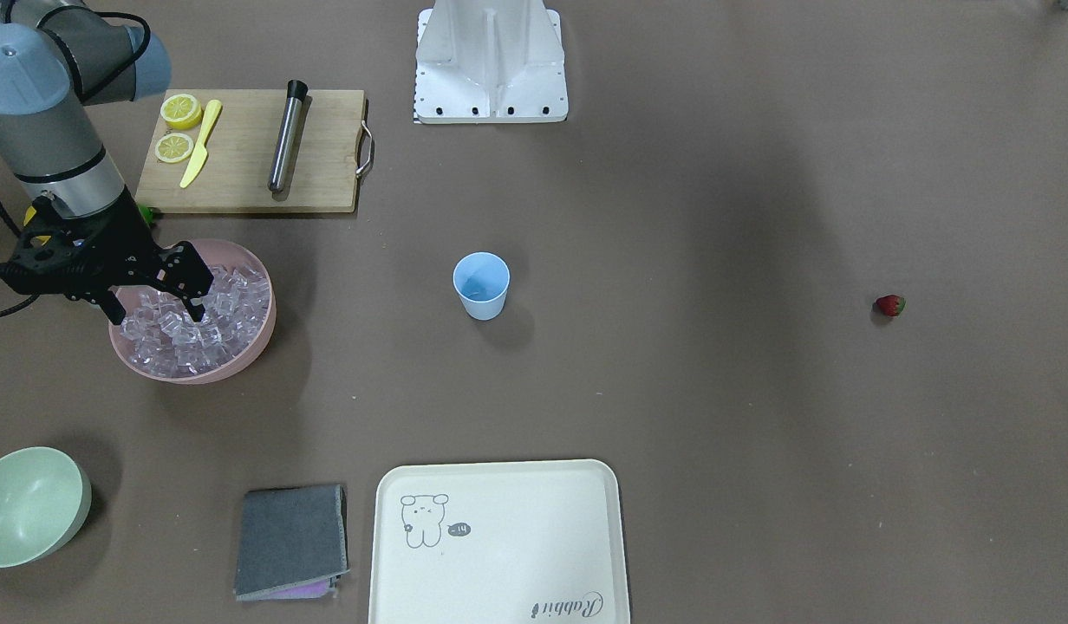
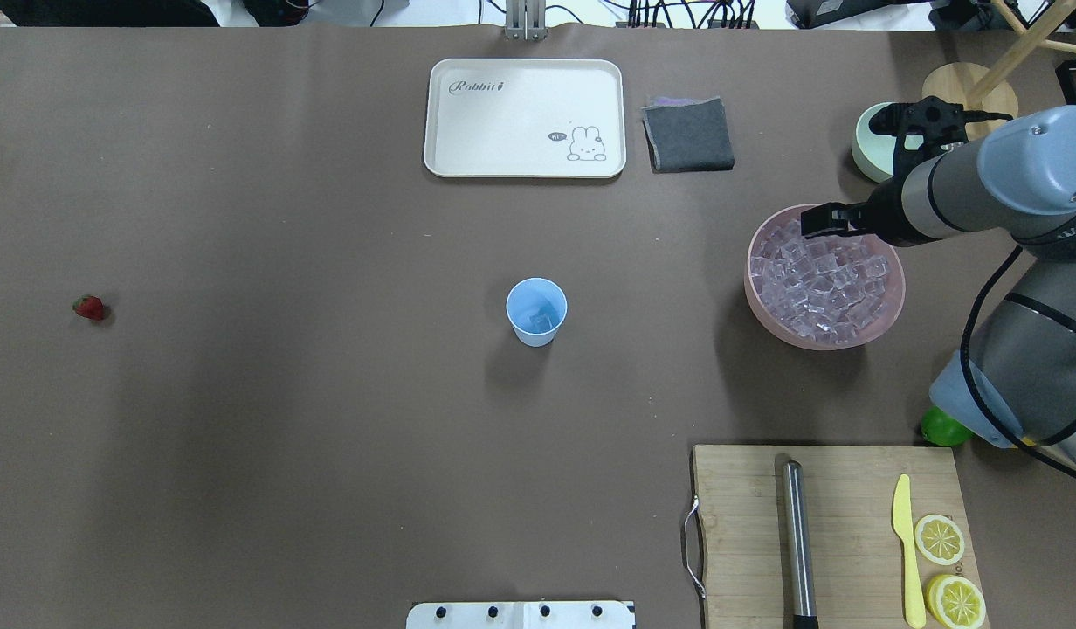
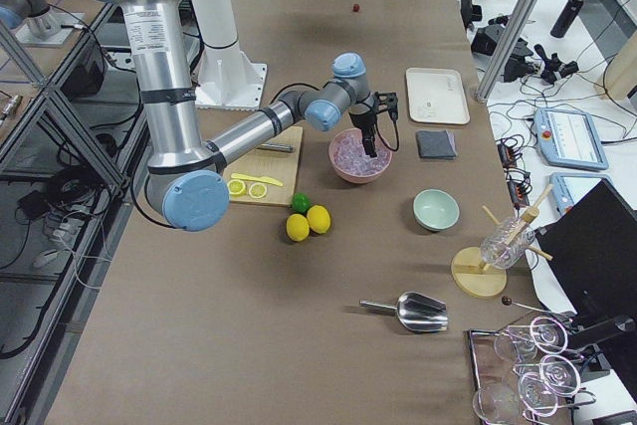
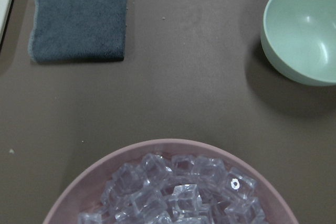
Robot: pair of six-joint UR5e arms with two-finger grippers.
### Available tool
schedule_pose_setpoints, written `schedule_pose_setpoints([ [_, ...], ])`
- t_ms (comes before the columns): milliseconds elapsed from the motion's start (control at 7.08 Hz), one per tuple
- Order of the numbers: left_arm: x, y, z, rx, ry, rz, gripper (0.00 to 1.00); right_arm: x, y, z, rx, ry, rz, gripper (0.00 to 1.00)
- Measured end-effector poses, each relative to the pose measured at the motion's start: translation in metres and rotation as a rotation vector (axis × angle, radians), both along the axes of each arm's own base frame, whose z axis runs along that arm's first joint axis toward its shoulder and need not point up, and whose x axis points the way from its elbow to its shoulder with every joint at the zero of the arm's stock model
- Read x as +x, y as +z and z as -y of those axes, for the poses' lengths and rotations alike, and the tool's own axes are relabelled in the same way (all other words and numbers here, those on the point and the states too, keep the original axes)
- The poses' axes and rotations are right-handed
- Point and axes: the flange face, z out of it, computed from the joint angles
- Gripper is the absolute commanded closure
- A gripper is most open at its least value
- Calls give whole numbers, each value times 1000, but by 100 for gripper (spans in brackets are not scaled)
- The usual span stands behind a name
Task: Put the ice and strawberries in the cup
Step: 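Return the right gripper to the ice bowl and grasp a cube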
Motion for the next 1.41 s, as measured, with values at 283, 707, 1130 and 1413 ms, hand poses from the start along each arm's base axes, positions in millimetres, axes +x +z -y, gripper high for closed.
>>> schedule_pose_setpoints([
  [283, 0, -5, 1, 2, -9, -3, 2, -45, -7, -15, -4, -10, 1, 1],
  [707, 0, -5, 3, 0, -9, -3, 2, -62, -6, -32, 3, 11, -15, 1],
  [1130, 0, -7, 3, 4, -9, -4, 2, -32, 25, -36, -2, 16, -72, 0],
  [1413, 0, -8, 3, 6, -9, -3, 2, -40, 25, -38, -8, 13, -71, 0],
])
